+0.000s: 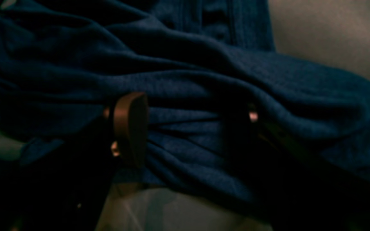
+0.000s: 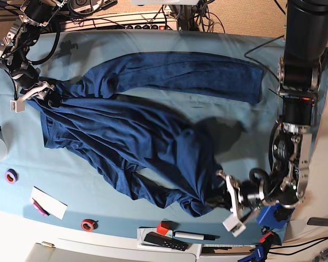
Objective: Layout the t-shirt on the table in an organized manner, then fold the t-shirt properly
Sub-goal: 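Grasp the loose hem corner with the left gripper and lift it, then drag the hem corner with the left gripper along the shirt edge and release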
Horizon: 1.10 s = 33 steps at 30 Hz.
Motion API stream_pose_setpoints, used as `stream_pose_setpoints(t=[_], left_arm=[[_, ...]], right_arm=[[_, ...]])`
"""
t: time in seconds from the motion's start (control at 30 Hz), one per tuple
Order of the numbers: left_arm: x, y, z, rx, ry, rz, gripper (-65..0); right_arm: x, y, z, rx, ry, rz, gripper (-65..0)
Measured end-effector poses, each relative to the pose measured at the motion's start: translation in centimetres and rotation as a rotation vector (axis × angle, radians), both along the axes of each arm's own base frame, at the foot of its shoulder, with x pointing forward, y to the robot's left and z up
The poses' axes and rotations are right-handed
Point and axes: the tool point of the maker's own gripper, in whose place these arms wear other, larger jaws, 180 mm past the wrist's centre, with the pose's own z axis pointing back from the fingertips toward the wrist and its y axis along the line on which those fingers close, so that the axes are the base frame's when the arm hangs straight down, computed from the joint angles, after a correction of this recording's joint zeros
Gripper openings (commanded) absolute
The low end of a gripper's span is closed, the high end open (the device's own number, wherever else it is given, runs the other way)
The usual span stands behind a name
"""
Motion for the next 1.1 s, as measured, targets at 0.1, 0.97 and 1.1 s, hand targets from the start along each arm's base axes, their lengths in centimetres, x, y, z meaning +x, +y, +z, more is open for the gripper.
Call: stream_pose_setpoints(t=[0.1,0.97,1.1], left_arm=[[1.1,0.9,0.3,0.063,-0.057,0.034,-65.0],[-4.7,4.2,-10.4,0.165,0.245,0.127,-30.9],[-7.4,3.4,-13.6,0.110,0.266,0.114,-30.9]], right_arm=[[0.0,0.0,0.0,0.000,0.000,0.000,-28.0],[0.0,0.0,0.0,0.000,0.000,0.000,-28.0],[0.0,0.0,0.0,0.000,0.000,0.000,-28.0]])
